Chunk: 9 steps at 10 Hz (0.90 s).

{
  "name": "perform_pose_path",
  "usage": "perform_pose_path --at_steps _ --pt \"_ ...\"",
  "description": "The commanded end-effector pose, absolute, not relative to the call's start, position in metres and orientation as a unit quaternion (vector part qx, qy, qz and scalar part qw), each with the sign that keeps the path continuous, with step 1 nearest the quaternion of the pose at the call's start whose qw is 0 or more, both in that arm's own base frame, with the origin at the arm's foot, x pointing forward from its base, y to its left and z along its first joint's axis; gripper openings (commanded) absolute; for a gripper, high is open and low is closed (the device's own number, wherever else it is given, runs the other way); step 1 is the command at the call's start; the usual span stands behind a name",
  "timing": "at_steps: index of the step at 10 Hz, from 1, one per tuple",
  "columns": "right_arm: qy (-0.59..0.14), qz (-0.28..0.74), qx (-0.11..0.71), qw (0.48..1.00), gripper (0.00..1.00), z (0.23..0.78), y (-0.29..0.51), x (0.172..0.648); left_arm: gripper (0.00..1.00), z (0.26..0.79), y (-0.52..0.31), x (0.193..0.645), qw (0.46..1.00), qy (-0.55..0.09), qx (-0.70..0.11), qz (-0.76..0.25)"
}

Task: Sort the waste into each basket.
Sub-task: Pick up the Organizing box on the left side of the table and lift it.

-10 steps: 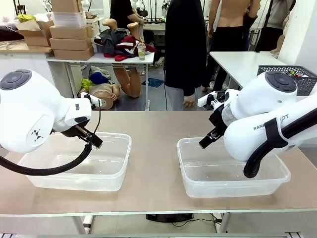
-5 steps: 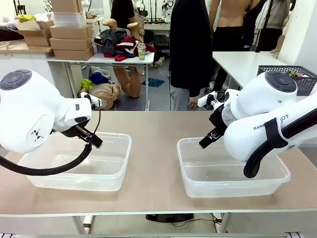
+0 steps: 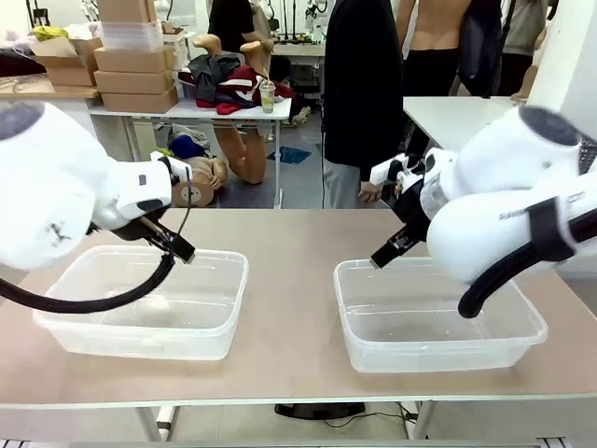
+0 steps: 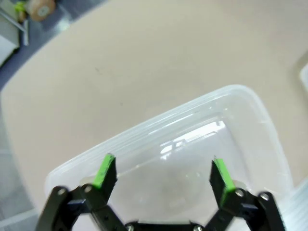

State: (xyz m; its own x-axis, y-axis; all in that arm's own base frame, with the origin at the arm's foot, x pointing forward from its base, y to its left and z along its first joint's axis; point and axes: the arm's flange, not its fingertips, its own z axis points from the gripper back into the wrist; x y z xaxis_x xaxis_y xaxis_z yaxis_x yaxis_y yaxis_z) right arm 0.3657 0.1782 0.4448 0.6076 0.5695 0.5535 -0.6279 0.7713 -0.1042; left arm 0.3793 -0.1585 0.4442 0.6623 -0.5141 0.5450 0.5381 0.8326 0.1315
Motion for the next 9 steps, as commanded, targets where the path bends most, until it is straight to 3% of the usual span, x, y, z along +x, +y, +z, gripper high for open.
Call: perform_pose_path --at_steps 1,2,3,4,5,6,7,8,9 --pt "-0.323 0.294 0.041 0.899 1.00 0.500 0.131 0.268 1.00 0.525 -0.142 0.311 0.894 -0.335 -0.043 -0.296" --pt "-0.333 0.280 0.005 0.901 1.00 0.501 0.125 0.254 1.00 0.531 -0.137 0.299 0.885 -0.353 -0.036 -0.302" --pt "-0.348 0.190 -0.070 0.915 1.00 0.487 0.123 0.266 1.00 0.492 -0.156 0.355 0.903 -0.316 -0.024 -0.289" --pt "-0.329 0.307 0.041 0.892 1.00 0.531 0.155 0.319 1.00 0.492 -0.156 0.355 0.903 -0.316 -0.024 -0.289" --pt "-0.329 0.307 0.041 0.892 1.00 0.531 0.155 0.319 1.00 0.492 -0.156 0.355 0.903 -0.316 -0.024 -0.289" --pt "-0.350 0.260 -0.001 0.900 1.00 0.554 0.140 0.303 1.00 0.529 -0.149 0.327 0.896 -0.333 -0.026 -0.291" --pt "-0.304 0.279 0.164 0.896 1.00 0.565 0.113 0.286 1.00 0.546 -0.128 0.319 0.882 -0.314 -0.179 -0.304" --pt "-0.280 0.239 0.335 0.867 1.00 0.572 0.062 0.274 1.00 0.570 -0.083 0.303 0.823 -0.317 -0.372 -0.289" --pt "-0.261 0.158 0.422 0.854 1.00 0.562 0.028 0.271 1.00 0.574 -0.048 0.290 0.796 -0.330 -0.442 -0.249"
